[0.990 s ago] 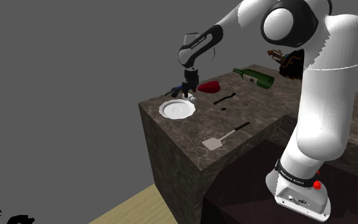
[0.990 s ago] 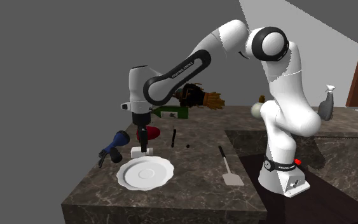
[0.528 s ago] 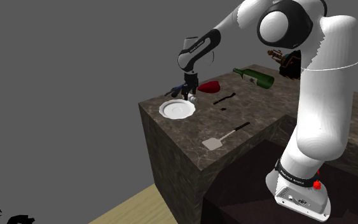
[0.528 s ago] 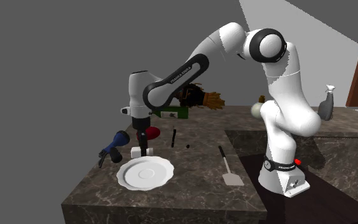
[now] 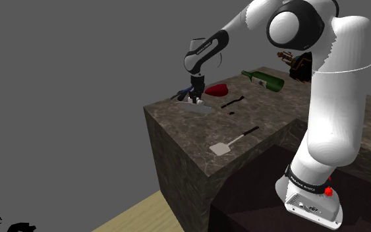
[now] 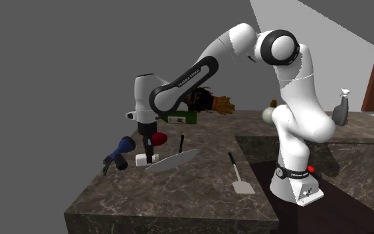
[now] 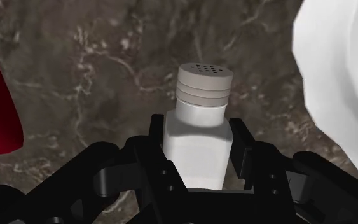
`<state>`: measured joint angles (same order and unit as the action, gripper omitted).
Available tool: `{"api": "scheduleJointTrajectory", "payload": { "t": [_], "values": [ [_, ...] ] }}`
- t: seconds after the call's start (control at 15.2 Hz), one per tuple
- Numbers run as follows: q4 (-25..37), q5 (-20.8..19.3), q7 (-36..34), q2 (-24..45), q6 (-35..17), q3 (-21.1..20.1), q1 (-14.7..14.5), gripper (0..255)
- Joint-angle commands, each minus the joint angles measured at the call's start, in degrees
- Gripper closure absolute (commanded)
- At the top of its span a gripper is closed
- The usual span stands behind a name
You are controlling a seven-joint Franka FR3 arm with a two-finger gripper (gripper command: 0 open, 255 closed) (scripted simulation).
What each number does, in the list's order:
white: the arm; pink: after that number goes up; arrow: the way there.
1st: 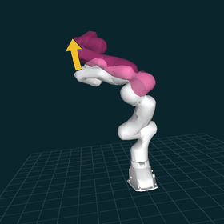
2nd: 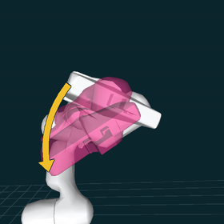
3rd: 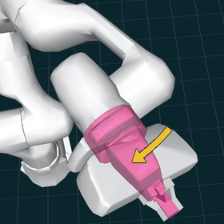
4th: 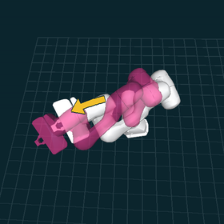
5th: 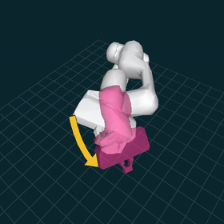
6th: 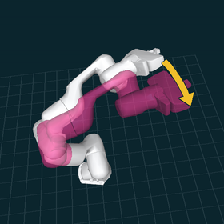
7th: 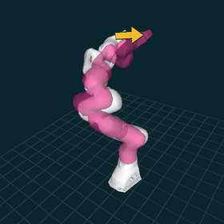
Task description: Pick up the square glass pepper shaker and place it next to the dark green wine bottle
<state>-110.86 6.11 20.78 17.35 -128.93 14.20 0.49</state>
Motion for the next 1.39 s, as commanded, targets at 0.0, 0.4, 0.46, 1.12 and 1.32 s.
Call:
{"api": "scheduleJointTrajectory", "payload": {
  "t": [0.0,0.4,0.46,1.12,1.32],
  "values": [
    [0.0,0.0,0.0,0.1,0.0,0.0,0.0,255],
    [0.5,-0.3,-0.2,-0.8,1.3,0.2,0.0,255],
    [0.8,-0.5,-0.3,-1.1,2.0,0.2,-0.1,255],
    [4.3,-1.7,-1.2,-4.5,8.7,0.6,-0.3,255],
    [5.6,-2.0,-1.4,-5.3,10.8,0.7,-0.4,255]
  ]
}}
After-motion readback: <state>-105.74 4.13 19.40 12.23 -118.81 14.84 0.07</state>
